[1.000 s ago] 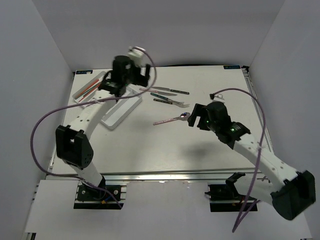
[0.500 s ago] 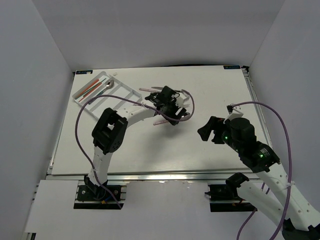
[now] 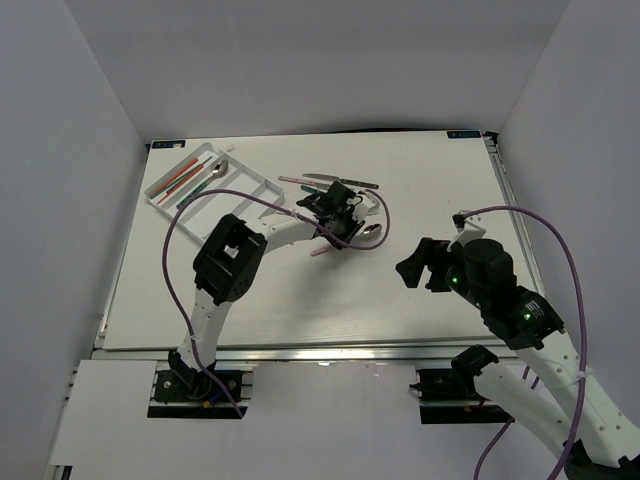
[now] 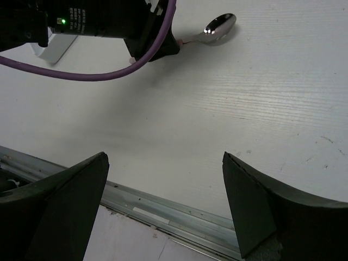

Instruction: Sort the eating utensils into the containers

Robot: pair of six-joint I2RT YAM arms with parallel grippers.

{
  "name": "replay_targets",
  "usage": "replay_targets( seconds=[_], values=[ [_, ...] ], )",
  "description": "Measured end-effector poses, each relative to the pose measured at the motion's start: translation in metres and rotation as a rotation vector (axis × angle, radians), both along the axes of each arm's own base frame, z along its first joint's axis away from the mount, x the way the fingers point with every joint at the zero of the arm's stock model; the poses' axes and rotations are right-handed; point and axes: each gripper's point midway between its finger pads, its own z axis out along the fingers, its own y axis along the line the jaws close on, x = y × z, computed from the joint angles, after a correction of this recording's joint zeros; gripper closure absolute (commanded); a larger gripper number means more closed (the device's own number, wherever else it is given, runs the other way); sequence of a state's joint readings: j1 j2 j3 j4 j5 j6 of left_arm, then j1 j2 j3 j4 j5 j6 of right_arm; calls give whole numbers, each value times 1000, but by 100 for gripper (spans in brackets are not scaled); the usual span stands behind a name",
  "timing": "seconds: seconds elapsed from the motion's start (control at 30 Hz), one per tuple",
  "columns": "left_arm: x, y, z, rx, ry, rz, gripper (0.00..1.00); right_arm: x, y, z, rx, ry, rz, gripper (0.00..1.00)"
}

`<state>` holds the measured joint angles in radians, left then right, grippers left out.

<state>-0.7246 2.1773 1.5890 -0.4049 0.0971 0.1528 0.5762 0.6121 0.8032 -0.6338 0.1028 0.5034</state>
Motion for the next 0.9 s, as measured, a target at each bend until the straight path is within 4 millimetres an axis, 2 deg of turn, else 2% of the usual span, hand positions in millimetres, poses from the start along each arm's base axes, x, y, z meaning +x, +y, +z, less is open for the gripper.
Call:
replay_targets(
  seconds=[0.13, 0.17, 0.3, 0.4, 0.47, 0.53, 0.6, 0.63, 0.73, 0.83, 0.9],
  values=[
    [-10, -6, 0, -4, -23, -25, 89, -1, -1, 3, -2, -17, 5, 11],
    [-16, -7, 0, 2, -27, -42, 100, -1, -1, 3, -3, -17, 6, 11],
    [-43, -10, 1, 28, -14, -106, 100, -1, -1, 5, -5, -21, 8, 11],
    [-56, -1, 9, 72, -30, -139, 100, 0, -1, 13, 1, -40, 10, 11],
    [-53, 13, 26, 107, -91, -127, 100, 0, -2, 19, 5, -56, 12, 11],
    [-38, 34, 51, 115, -152, -85, 100, 0, -2, 22, 4, -66, 17, 11],
    [-5, 63, 84, 90, -230, 3, 100, -1, -2, 22, 3, -68, 20, 11],
    [16, 85, 100, 79, -276, 63, 100, -1, -2, 22, 3, -69, 22, 11],
    [79, 174, 140, 66, -432, 287, 100, -2, 0, 24, 8, -82, 36, 11],
    [110, 275, 149, 118, -531, 481, 100, -4, 1, 25, 13, -99, 55, 11],
    [120, 325, 144, 156, -567, 569, 100, -5, 4, 25, 21, -110, 73, 11]
  ],
)
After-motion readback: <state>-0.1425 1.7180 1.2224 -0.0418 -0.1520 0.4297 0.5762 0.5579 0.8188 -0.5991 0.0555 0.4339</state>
